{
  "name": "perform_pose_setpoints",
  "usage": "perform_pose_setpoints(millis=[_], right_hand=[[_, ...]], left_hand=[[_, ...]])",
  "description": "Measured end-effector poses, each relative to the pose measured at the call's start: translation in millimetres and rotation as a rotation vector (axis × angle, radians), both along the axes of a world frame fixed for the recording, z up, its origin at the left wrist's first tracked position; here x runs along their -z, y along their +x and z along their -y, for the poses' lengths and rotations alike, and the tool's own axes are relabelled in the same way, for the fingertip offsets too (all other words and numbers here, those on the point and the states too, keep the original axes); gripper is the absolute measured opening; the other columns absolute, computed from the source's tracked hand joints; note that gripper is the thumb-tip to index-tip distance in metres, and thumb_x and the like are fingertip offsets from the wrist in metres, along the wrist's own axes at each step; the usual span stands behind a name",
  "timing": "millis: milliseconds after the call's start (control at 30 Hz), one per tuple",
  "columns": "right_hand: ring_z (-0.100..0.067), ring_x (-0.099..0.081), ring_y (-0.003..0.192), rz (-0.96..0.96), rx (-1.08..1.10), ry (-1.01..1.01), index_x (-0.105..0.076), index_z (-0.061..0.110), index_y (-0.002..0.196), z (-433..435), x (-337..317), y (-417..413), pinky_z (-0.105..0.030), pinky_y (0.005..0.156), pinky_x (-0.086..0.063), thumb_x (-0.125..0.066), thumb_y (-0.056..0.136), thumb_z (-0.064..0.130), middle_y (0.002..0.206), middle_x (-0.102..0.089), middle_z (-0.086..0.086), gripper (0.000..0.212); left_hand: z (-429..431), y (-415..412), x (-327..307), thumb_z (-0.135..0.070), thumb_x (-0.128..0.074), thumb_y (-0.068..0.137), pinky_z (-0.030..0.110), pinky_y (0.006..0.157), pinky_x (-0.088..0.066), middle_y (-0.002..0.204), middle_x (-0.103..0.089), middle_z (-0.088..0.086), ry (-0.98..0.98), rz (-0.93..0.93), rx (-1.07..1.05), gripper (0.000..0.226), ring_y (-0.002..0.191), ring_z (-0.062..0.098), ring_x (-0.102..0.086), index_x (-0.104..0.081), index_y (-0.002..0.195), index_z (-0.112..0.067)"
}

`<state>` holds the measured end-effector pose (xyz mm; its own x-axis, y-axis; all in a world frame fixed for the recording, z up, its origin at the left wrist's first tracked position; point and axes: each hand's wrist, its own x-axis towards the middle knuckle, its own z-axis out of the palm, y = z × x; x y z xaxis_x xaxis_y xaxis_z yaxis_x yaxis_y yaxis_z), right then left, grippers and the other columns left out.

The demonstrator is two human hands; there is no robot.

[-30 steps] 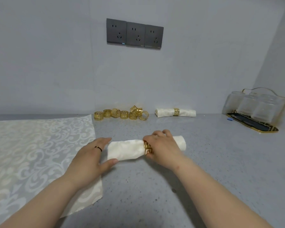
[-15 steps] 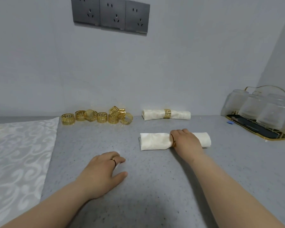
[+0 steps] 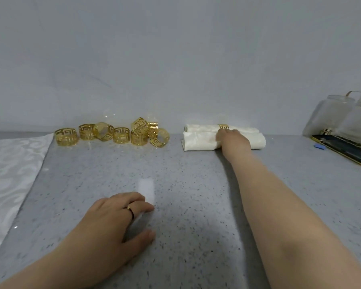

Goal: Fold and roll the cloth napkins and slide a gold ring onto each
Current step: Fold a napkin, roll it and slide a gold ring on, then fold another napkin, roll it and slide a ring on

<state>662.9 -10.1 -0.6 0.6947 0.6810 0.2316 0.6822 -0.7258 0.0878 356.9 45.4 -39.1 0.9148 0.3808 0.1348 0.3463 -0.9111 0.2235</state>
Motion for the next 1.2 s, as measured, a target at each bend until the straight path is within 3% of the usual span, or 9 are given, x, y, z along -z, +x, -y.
perform_pose_setpoints(millis=[133, 333, 400, 533, 667, 867, 967, 1100, 1200], right_hand=[[-0.028, -0.039, 0.121, 0.033, -0.005, 0.021, -0.04, 0.004, 0.126, -8, 6, 12, -0.036, 0.084, -0.04, -0.035, 0.089, -0.006, 0.128, -0.048, -0.014, 0.038], [-0.029, -0.036, 0.121, 0.047, 0.0, 0.046, -0.038, 0.004, 0.129, -12, 12, 21, -0.033, 0.074, -0.035, -0.033, 0.089, -0.008, 0.131, -0.044, -0.014, 0.042], [-0.029, -0.035, 0.122, 0.055, 0.003, 0.058, -0.038, 0.004, 0.129, -11, 13, 23, -0.033, 0.074, -0.035, -0.033, 0.089, -0.009, 0.133, -0.043, -0.013, 0.043], [-0.029, -0.034, 0.122, 0.059, 0.011, 0.066, -0.037, 0.003, 0.129, -7, 15, 25, -0.031, 0.072, -0.033, -0.033, 0.088, -0.009, 0.132, -0.044, -0.013, 0.043], [-0.029, -0.036, 0.121, 0.073, 0.016, 0.077, -0.038, 0.002, 0.128, -4, 16, 26, -0.031, 0.072, -0.034, -0.035, 0.087, -0.008, 0.129, -0.047, -0.013, 0.042], [-0.031, -0.022, 0.135, 0.097, 0.04, 0.043, -0.021, 0.006, 0.142, -5, 17, 28, -0.037, 0.112, -0.018, -0.033, 0.093, 0.001, 0.147, -0.029, -0.012, 0.052], [-0.031, -0.02, 0.137, 0.116, 0.113, 0.056, -0.011, 0.009, 0.145, -4, 17, 21, -0.043, 0.114, -0.01, -0.036, 0.092, 0.004, 0.146, -0.026, -0.013, 0.059], [-0.031, -0.027, 0.132, 0.124, 0.12, 0.065, -0.026, 0.007, 0.139, 7, 12, -1, -0.042, 0.113, -0.014, -0.034, 0.091, 0.003, 0.139, -0.035, -0.014, 0.049], [-0.029, -0.031, 0.128, 0.079, 0.044, 0.084, -0.039, 0.007, 0.13, 20, 4, -36, -0.039, 0.112, -0.017, -0.037, 0.089, 0.002, 0.136, -0.04, -0.011, 0.041]], left_hand=[[-1, 1, 5, -0.09, 0.027, 0.023, 0.007, 0.091, -0.019, 0.107, -0.01, -0.048, -0.001, 0.05, 0.003, 0.102, 0.112, -0.015, -0.02, -0.024, 0.107, -0.063], [-4, 1, 7, -0.068, -0.009, 0.087, 0.001, 0.065, -0.02, 0.096, -0.035, -0.039, 0.11, 0.145, 0.058, 0.055, 0.096, 0.003, -0.047, -0.057, 0.1, -0.043], [-1, 3, 2, -0.074, -0.005, 0.082, 0.001, 0.066, -0.022, 0.099, -0.037, -0.037, 0.066, 0.126, 0.076, 0.06, 0.099, -0.001, -0.045, -0.055, 0.102, -0.047], [-2, -1, 9, -0.092, 0.022, 0.03, 0.006, 0.089, -0.019, 0.106, -0.013, -0.051, -0.046, 0.115, 0.004, 0.093, 0.112, -0.016, -0.02, -0.027, 0.104, -0.064], [-1, 0, 9, -0.09, 0.026, 0.025, 0.003, 0.088, -0.017, 0.107, -0.009, -0.052, -0.018, 0.09, 0.003, 0.087, 0.109, -0.019, -0.017, -0.02, 0.095, -0.068], [-7, 2, 12, -0.069, -0.011, 0.087, 0.007, 0.065, -0.028, 0.097, -0.043, -0.031, 0.089, 0.149, 0.062, 0.046, 0.096, 0.002, -0.044, -0.051, 0.102, -0.051], [-5, 3, 9, -0.076, -0.005, 0.08, 0.011, 0.069, -0.033, 0.101, -0.047, -0.031, 0.023, 0.146, 0.094, 0.061, 0.095, -0.005, -0.051, -0.054, 0.103, -0.047], [0, -1, 8, -0.088, 0.03, 0.023, 0.007, 0.091, -0.015, 0.113, -0.01, -0.043, 0.002, 0.085, -0.015, 0.116, 0.115, -0.015, -0.017, -0.028, 0.119, -0.058], [1, 1, 7, -0.084, 0.035, 0.017, 0.011, 0.096, -0.012, 0.122, -0.015, -0.039, 0.042, 0.02, -0.011, 0.132, 0.126, -0.01, -0.019, -0.027, 0.129, -0.053]])
